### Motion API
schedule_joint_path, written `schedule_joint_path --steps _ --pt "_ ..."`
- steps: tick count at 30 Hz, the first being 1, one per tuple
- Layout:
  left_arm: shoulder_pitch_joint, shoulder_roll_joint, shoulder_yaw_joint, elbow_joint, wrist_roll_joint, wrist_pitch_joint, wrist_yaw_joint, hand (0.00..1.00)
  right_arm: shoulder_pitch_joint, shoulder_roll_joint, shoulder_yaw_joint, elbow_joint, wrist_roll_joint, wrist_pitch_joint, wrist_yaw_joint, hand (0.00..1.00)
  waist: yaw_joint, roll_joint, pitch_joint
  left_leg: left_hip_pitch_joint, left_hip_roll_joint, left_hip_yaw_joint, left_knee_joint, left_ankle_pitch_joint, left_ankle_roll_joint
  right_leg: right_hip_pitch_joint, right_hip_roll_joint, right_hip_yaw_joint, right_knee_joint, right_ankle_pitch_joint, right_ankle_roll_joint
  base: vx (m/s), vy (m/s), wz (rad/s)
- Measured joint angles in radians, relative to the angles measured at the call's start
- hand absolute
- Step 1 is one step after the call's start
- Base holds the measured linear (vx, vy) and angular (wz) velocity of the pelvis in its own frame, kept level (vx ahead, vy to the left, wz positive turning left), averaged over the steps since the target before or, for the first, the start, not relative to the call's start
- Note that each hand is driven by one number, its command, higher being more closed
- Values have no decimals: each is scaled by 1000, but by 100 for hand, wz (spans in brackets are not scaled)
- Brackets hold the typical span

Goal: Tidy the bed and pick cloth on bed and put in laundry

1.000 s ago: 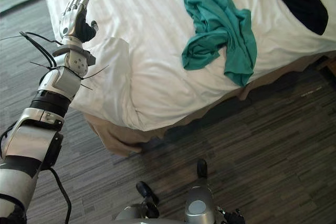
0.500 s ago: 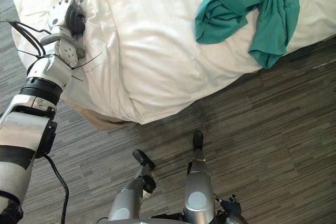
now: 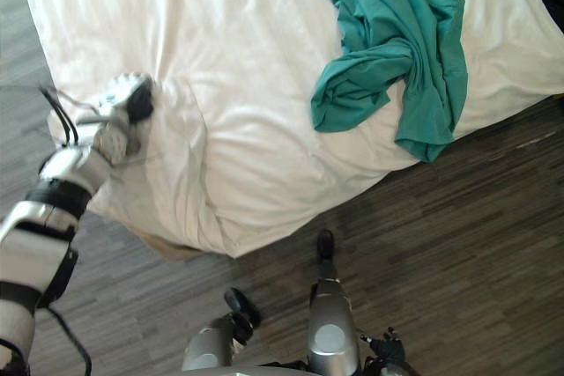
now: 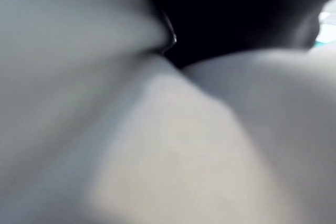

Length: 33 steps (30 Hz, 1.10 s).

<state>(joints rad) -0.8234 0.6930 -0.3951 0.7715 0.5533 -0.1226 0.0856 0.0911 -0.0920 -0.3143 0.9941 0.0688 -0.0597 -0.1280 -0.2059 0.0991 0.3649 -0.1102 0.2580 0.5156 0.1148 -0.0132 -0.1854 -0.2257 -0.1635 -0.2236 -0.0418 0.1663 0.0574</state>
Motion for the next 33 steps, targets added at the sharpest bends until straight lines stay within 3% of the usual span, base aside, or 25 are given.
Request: schedule_joint_path --steps 1,2,4,7,8,9,12,16,18,21,23,26,28,33 --pt "44 0 0 -32 -19 -11 -18 100 -1 -6 -2 0 -2 2 2 0 2 1 0 24 -10 -4 -45 1 2 31 1 -1 0 -5 3 80 33 9" --pt "144 -1 1 -107 -65 -39 -66 100 5 -16 -7 0 -15 5 3 0 1 6 -6 73 -33 -30 -134 42 39 108 4 -19 4 -26 21 54 72 8" --pt "288 -8 21 -187 -102 -61 -88 100 18 -16 -19 0 -35 15 3 0 5 -9 -53 115 -60 -30 -139 42 38 150 -12 -30 7 -56 46 104 118 23" --pt "569 -83 113 -221 -202 -71 -133 100 43 4 -52 3 -53 26 17 0 45 -13 -133 130 -95 -48 -132 41 39 190 -51 -71 7 -61 53 108 80 30" --pt "658 -122 170 -220 -278 -69 -151 0 50 1 -66 10 -69 33 20 0 65 -16 -143 143 -96 -51 -133 40 40 209 -52 -82 7 -63 55 53 19 27" --pt "748 -156 219 -212 -338 -62 -162 0 59 1 -71 12 -80 39 26 0 86 -21 -152 158 -95 -54 -133 40 40 232 -51 -95 7 -69 60 42 4 27" --pt "890 -235 327 -129 -425 -54 -174 0 67 5 -73 13 -81 41 36 0 110 -29 -190 169 -97 -74 -134 39 39 262 -49 -125 7 -93 64 27 -26 27" --pt "955 -415 698 79 -426 -56 -135 0 61 5 -73 16 -103 39 45 0 144 -29 -245 206 -94 -84 -146 39 39 309 -45 -149 7 -130 80 -34 -51 9" --pt "955 -458 839 123 -408 -39 -94 0 55 5 -83 23 -112 39 44 0 134 -25 -255 232 -93 -100 -161 39 39 332 -41 -160 7 -139 81 -75 -41 5" --pt "962 -469 1124 217 -365 44 -23 0 52 5 -120 55 -119 49 40 0 139 -26 -263 264 -88 -112 -186 39 40 352 -31 -170 16 -147 81 -109 -21 5" --pt "1012 -464 1222 248 -303 115 8 0 56 4 -122 64 -119 57 40 0 140 -33 -262 264 -90 -136 -185 39 40 358 -37 -189 29 -154 84 -79 -5 30" --pt "1088 -464 1252 263 -216 165 8 0 55 3 -120 93 -119 69 41 0 162 -44 -271 259 -96 -154 -190 42 44 362 -44 -212 38 -162 83 -53 0 24" --pt "1102 -465 1242 263 -182 172 9 0 49 2 -119 99 -119 69 41 0 170 -46 -271 255 -101 -161 -208 54 46 361 -47 -221 38 -162 82 -44 4 25" --pt "1076 -492 1051 209 -158 171 48 0 27 2 -122 100 -117 69 34 0 167 -49 -274 246 -103 -179 -209 63 44 361 -48 -234 37 -158 84 -16 -2 9"
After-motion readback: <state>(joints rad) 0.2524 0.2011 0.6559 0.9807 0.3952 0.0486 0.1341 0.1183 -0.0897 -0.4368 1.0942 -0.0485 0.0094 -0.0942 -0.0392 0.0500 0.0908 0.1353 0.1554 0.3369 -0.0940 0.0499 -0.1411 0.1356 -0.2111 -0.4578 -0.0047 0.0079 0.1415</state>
